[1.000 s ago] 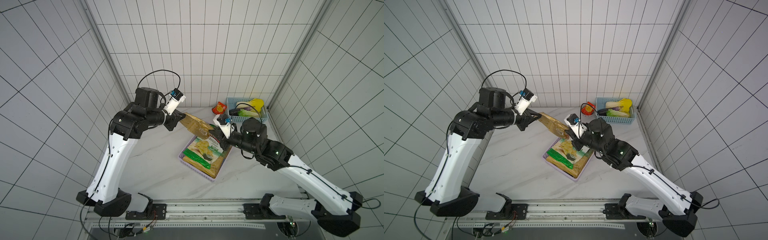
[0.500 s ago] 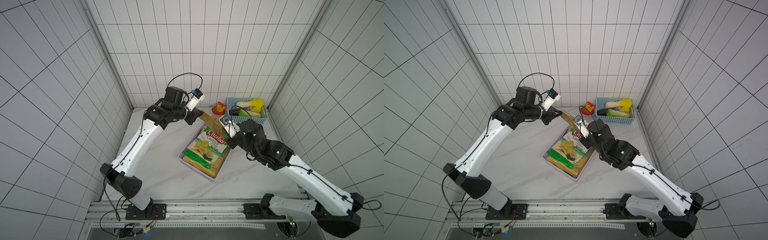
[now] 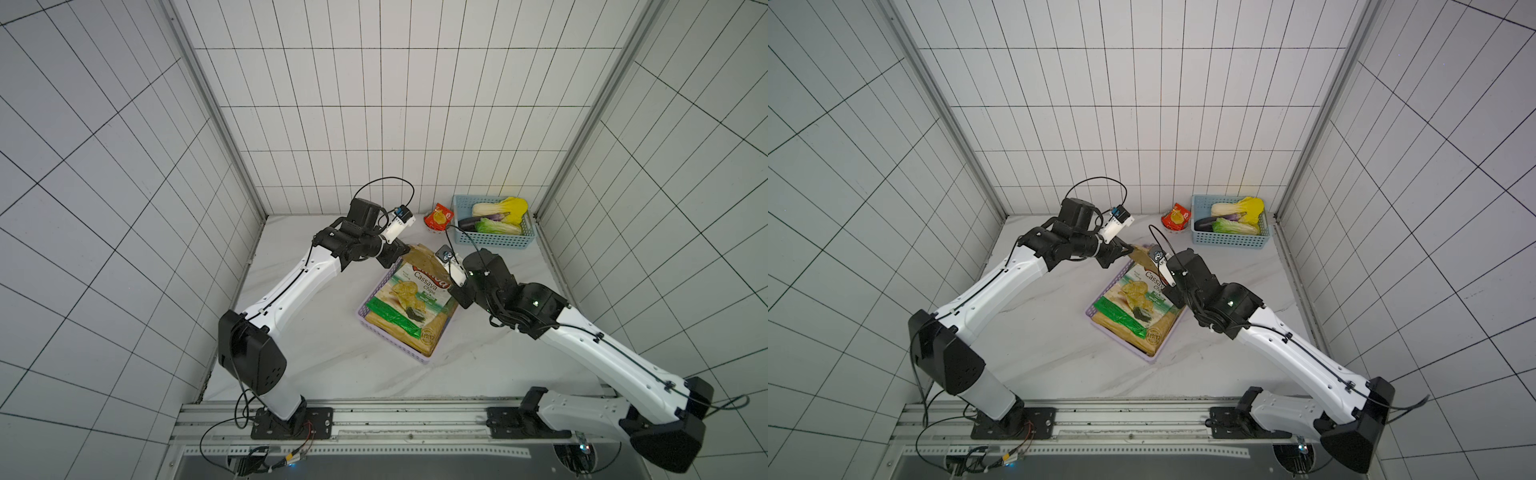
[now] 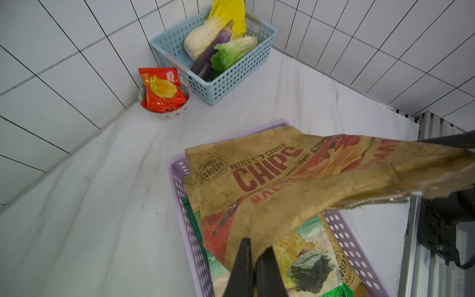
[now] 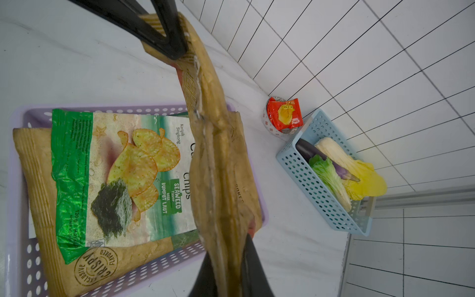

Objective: Put the potato chips into the basket
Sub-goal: Place the potato chip in the basket.

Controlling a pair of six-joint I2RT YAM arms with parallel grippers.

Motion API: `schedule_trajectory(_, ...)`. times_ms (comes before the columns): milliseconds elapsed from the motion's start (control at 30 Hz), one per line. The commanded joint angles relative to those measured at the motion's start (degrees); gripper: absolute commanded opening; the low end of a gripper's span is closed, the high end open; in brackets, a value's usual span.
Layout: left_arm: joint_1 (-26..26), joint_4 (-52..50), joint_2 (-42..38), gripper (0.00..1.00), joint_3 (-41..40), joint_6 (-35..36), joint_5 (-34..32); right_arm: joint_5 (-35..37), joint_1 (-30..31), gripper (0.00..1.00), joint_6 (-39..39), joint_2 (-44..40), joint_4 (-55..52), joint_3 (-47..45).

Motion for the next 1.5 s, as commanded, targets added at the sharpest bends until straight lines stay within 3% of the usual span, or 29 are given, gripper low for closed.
schedule_trajectory(0,-0.4,3.4,-2.6,0.0,-4.0,2.3,-0.8,-3.8,0.3,0.0,5.0,0.0,2.0,-2.1)
schedule_trajectory(267,2.4,-0.4,-3.6,0.0,-6.0,2.9,-0.6,-9.7,1.5,0.0,10.9,0.6,2.3,-4.5)
schedule_trajectory(667,3.7,-0.6,-8.3,0.0,-14.5,6.5,-0.9,-10.0,3.4,0.0,13.3,1.0,4.8,-10.1)
schedule_trajectory(900,5.2,1.0,-11.2,0.01,-20.3,6.2,0.5,-12.9,3.8,0.23,15.4,-0.7,5.7,-12.6)
schedule_trajectory(1067,6.0,0.2,-12.2,0.36,-21.9,6.9,1.0,-19.3,3.7,0.48,17.3,-5.2,4.6,-12.2)
schedule_trajectory(1267,8.8,-3.2,-13.2,0.51,-20.8,9.3,3.5,-22.8,3.3,0.75,20.0,-13.0,4.6,-12.0)
schedule_trajectory(1333,9.8,-4.2,-13.8,0.55,-19.8,9.8,4.3,-23.1,2.3,0.77,21.2,-14.5,5.2,-12.0)
schedule_trajectory(1467,12.7,-5.8,-14.5,0.62,-16.4,9.7,7.0,-26.4,-1.4,0.68,26.4,-13.8,7.3,-12.9)
